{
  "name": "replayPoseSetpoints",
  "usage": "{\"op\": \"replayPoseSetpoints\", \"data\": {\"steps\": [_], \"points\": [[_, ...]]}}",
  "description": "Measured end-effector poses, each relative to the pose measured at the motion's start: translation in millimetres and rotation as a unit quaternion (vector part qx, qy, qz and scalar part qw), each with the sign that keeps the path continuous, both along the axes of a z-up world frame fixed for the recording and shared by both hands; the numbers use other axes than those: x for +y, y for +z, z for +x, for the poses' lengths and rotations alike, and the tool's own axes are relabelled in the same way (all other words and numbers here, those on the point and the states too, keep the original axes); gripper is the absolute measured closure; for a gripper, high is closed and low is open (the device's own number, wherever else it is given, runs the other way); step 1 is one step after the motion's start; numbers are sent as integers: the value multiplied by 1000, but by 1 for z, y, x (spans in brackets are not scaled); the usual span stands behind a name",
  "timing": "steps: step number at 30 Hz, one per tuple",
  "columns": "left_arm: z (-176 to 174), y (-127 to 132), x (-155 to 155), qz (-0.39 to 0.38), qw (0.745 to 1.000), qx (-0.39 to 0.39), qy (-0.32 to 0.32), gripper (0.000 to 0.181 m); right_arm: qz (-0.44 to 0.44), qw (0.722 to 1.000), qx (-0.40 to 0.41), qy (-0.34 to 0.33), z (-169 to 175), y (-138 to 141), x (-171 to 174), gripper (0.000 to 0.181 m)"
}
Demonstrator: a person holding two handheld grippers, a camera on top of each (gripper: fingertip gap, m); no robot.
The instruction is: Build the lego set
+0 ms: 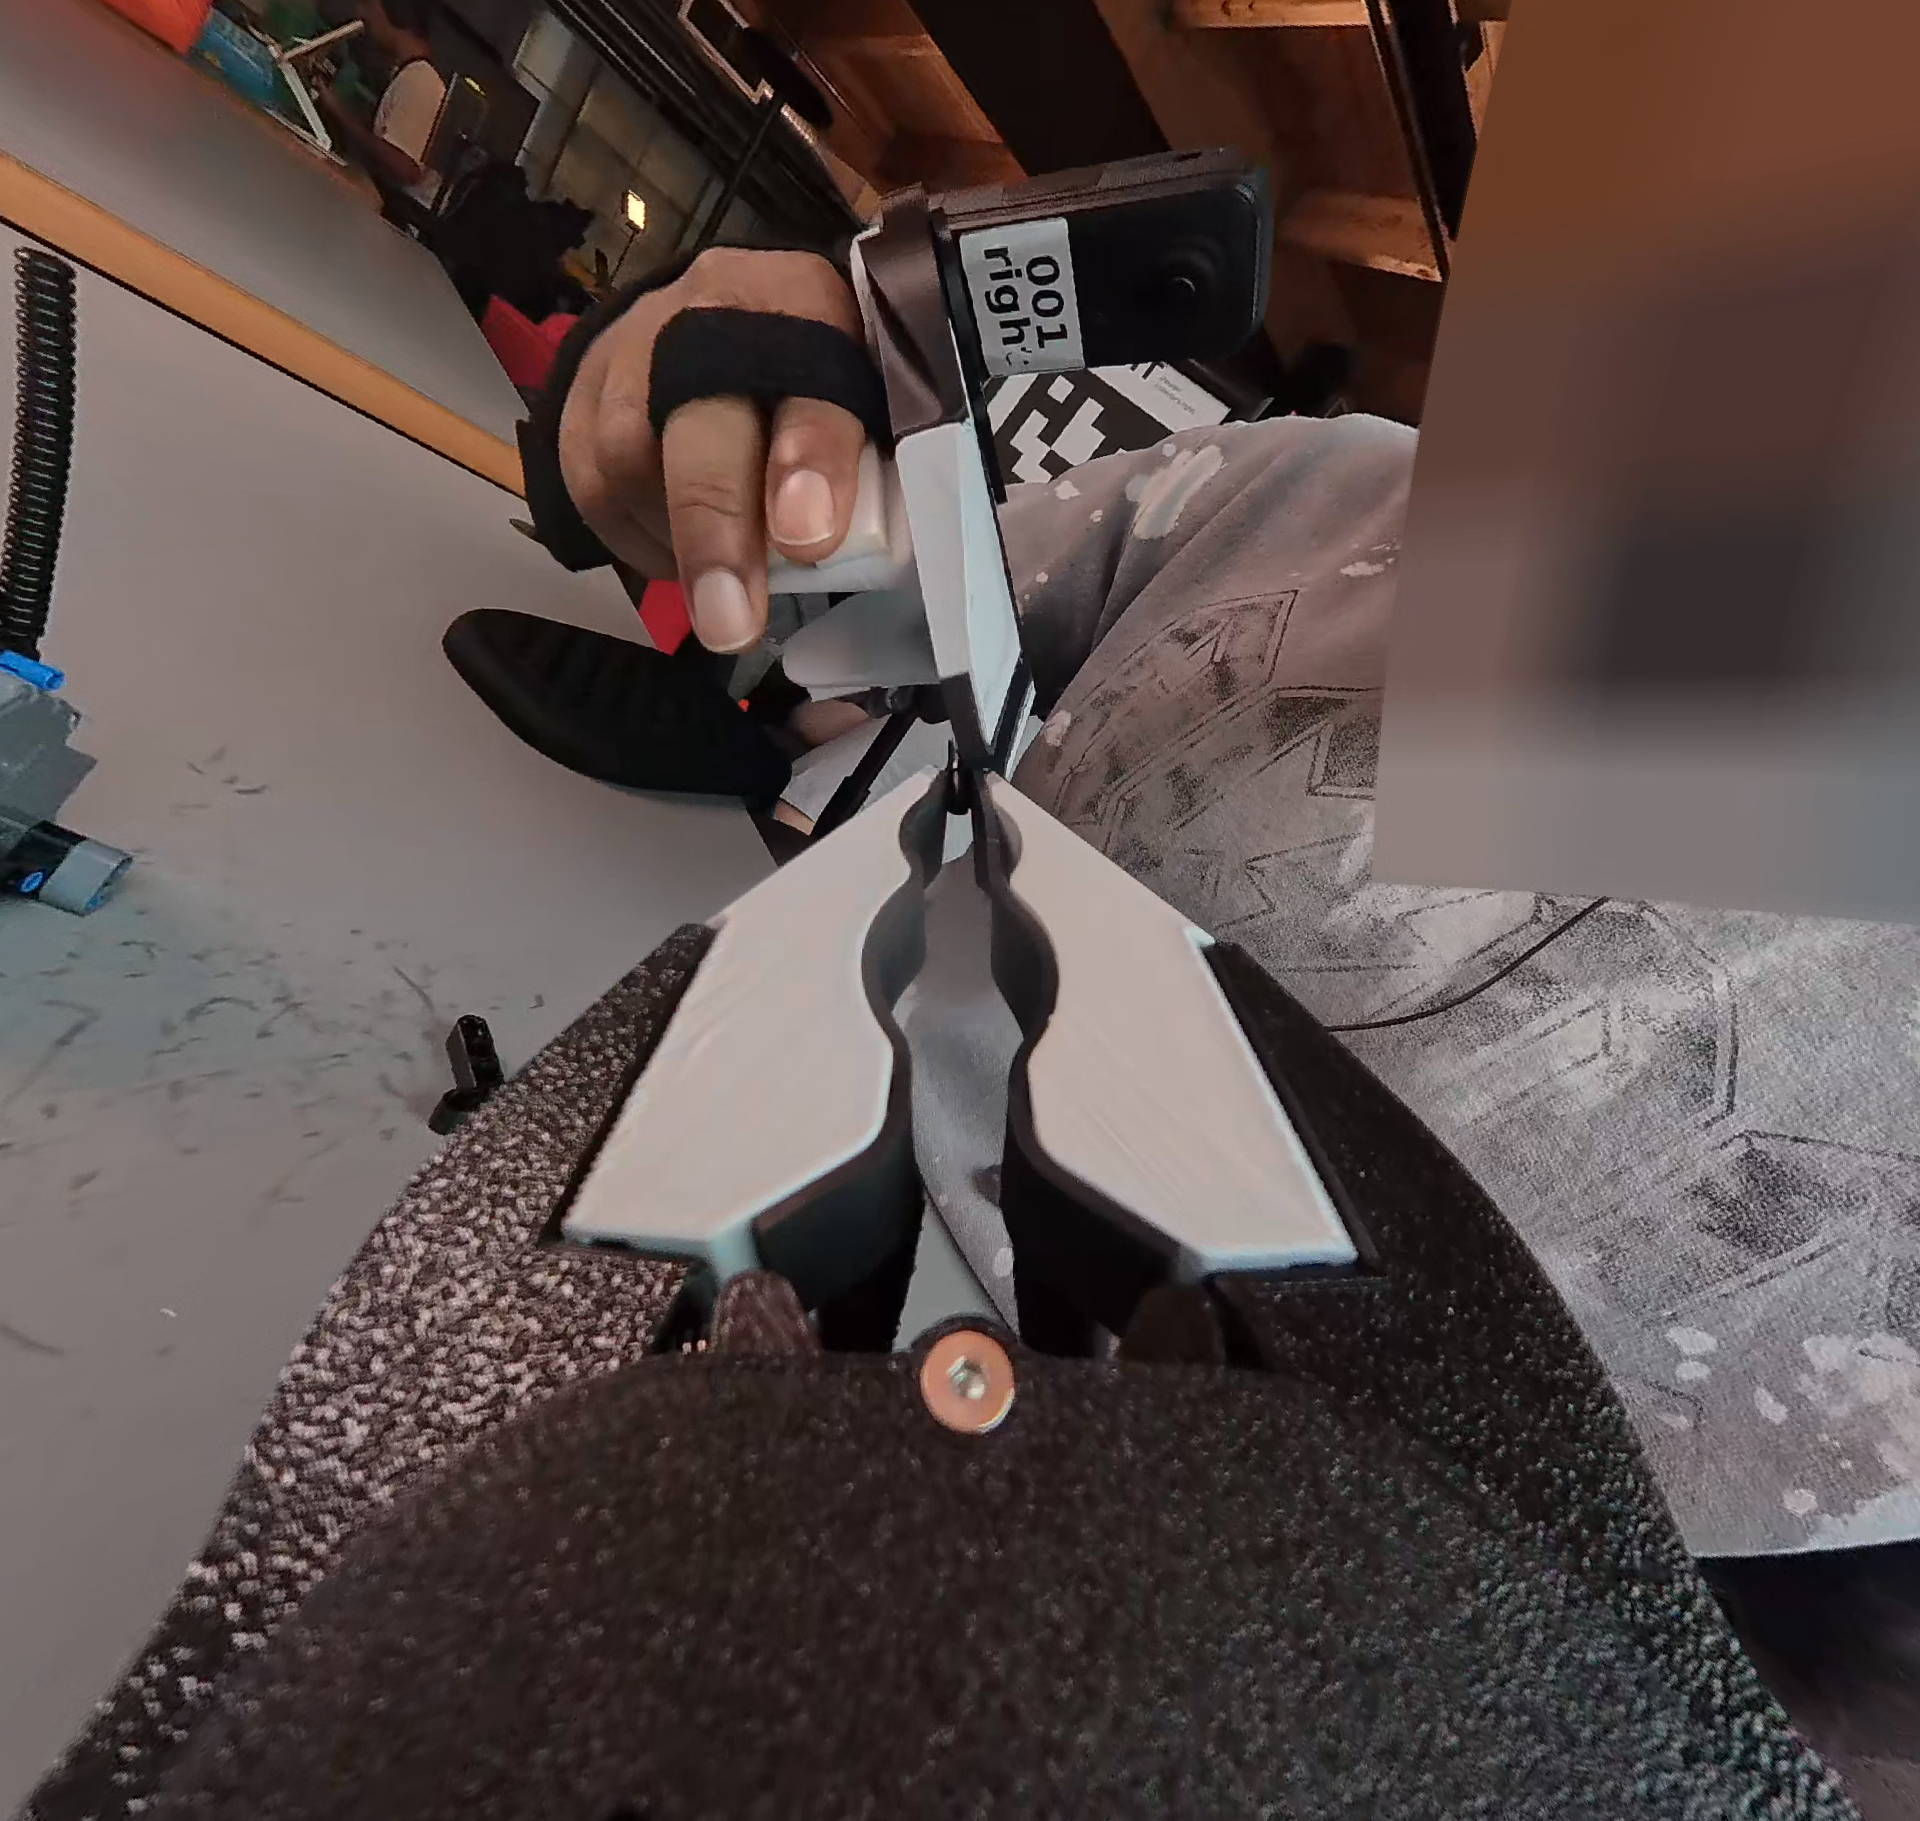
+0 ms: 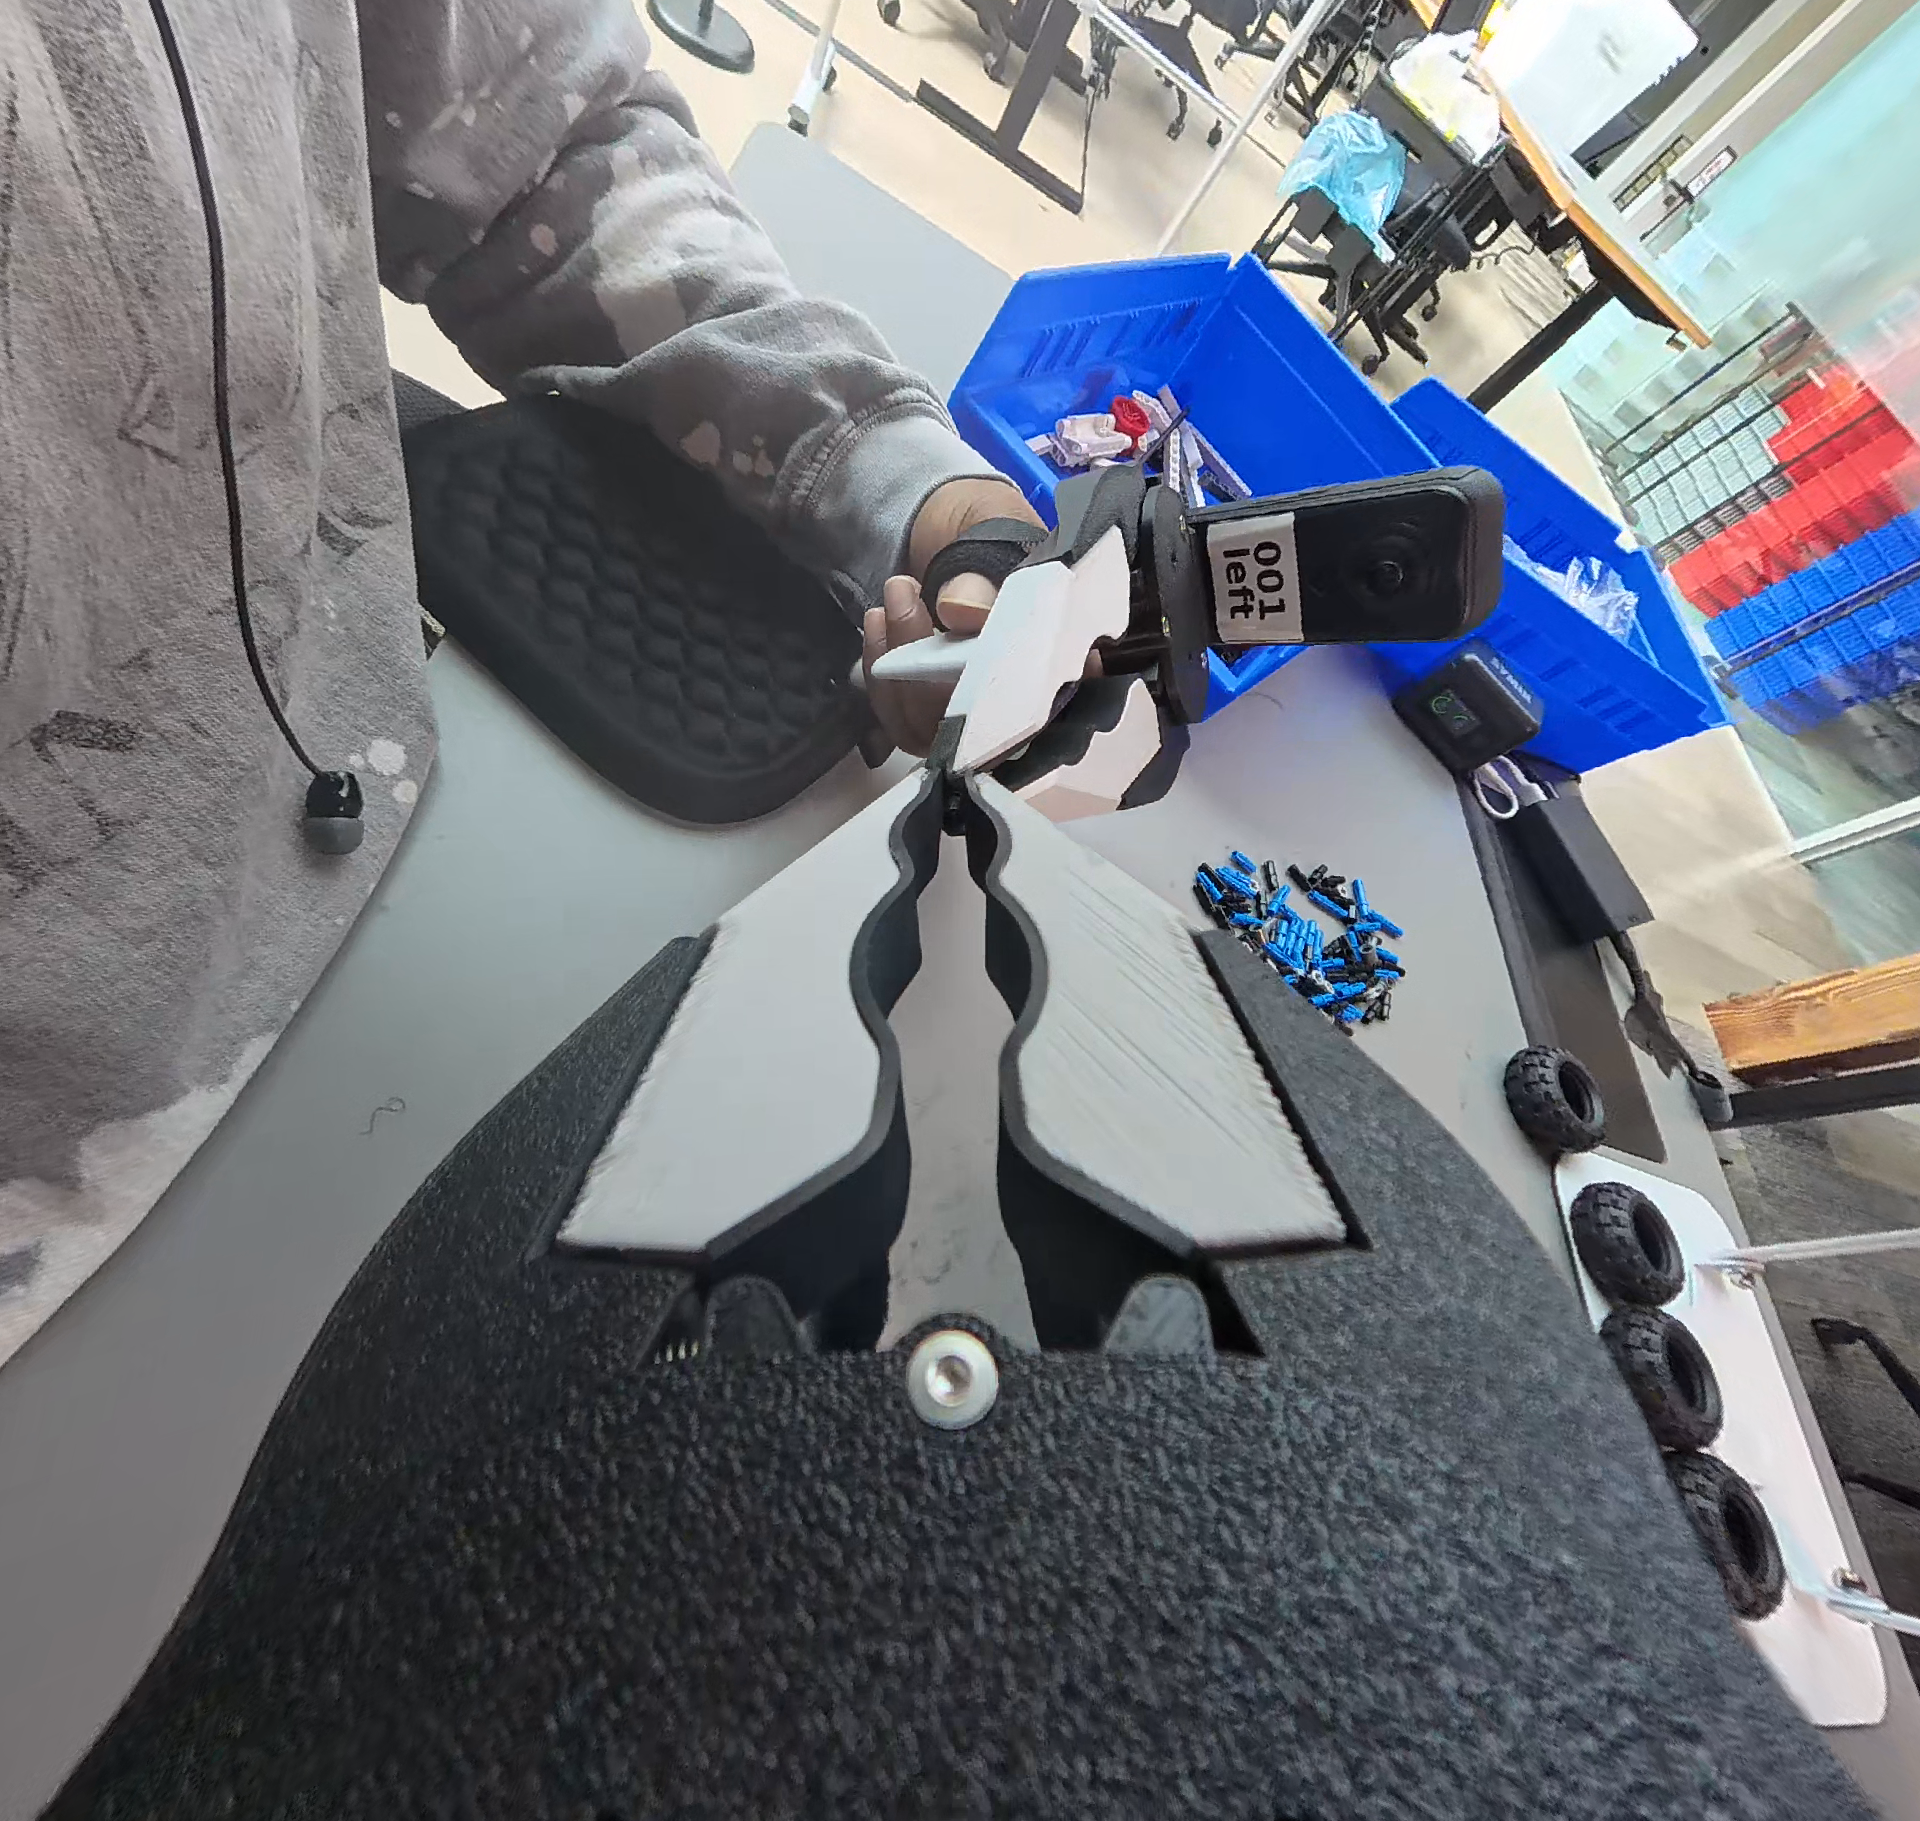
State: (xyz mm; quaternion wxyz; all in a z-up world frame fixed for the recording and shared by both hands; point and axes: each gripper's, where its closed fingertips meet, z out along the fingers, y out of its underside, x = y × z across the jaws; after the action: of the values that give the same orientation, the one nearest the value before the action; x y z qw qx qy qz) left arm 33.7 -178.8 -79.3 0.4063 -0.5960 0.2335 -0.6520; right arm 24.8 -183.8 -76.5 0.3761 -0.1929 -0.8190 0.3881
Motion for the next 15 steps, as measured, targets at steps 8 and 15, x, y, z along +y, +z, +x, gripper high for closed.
{"op": "replayPoseSetpoints", "data": {"steps": [8,15], "points": [[-1,2,0,2,1000,-1,3,178,25,1000,-13,8,0,0,1,174],[0,1,0,-1,1000,1,2,178,35,999,-14,3,0,-3,2,176]]}}
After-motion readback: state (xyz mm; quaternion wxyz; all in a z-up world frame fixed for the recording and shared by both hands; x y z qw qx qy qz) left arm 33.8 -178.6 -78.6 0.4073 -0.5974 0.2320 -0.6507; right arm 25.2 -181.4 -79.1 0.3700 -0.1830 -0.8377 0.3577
